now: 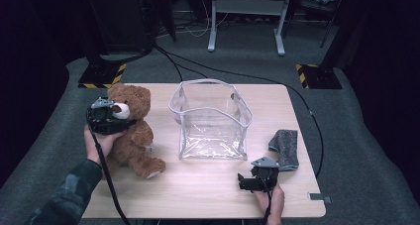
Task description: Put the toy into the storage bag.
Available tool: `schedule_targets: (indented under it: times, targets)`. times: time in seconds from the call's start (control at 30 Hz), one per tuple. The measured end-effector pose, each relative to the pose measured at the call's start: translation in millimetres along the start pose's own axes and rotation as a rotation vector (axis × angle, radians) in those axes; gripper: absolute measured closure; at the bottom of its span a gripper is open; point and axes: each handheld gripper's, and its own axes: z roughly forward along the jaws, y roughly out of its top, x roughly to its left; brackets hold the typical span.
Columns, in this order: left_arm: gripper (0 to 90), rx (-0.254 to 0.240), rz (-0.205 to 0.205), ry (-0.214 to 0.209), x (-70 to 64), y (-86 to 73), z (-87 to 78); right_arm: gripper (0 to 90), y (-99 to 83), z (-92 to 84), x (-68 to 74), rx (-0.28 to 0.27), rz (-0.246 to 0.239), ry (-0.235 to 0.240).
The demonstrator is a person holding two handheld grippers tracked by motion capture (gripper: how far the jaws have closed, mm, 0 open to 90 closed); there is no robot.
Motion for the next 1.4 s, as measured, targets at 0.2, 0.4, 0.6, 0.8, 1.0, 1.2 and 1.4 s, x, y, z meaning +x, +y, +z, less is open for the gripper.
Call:
schedule_targets:
  times: [0.2,0.4,0.6,0.8,1.0,1.2,1.4]
  targets:
    - [47.8,-0.014,0.012,0.004,0.2,12.8,-6.7,1.8,0.0,0.0,0.1,0.001,-0.001,-0.002]
    - [47.7,-0.029,0.015,0.013,1.9,22.9,-12.6,1.8,0.0,0.0,0.2,0.001,0.0,-0.003]
    - [47.6,-0.049,0.018,0.021,3.6,36.4,-19.5,1.8,0.0,0.0,0.3,0.001,0.0,-0.004]
    - [47.5,-0.067,0.031,0.032,3.1,52.5,-25.3,1.8,0.0,0.0,0.3,0.001,0.001,-0.004]
    - [47.4,-0.079,0.045,0.042,1.0,68.1,-28.0,1.8,0.0,0.0,0.3,0.001,0.001,-0.005]
    - [47.3,-0.094,0.061,0.051,-1.7,83.8,-31.5,1.7,0.0,0.0,0.3,0.001,0.001,-0.005]
    - [47.2,-0.117,0.075,0.06,-5.9,101.7,-35.6,1.8,0.1,0.0,0.2,0.001,0.002,-0.006]
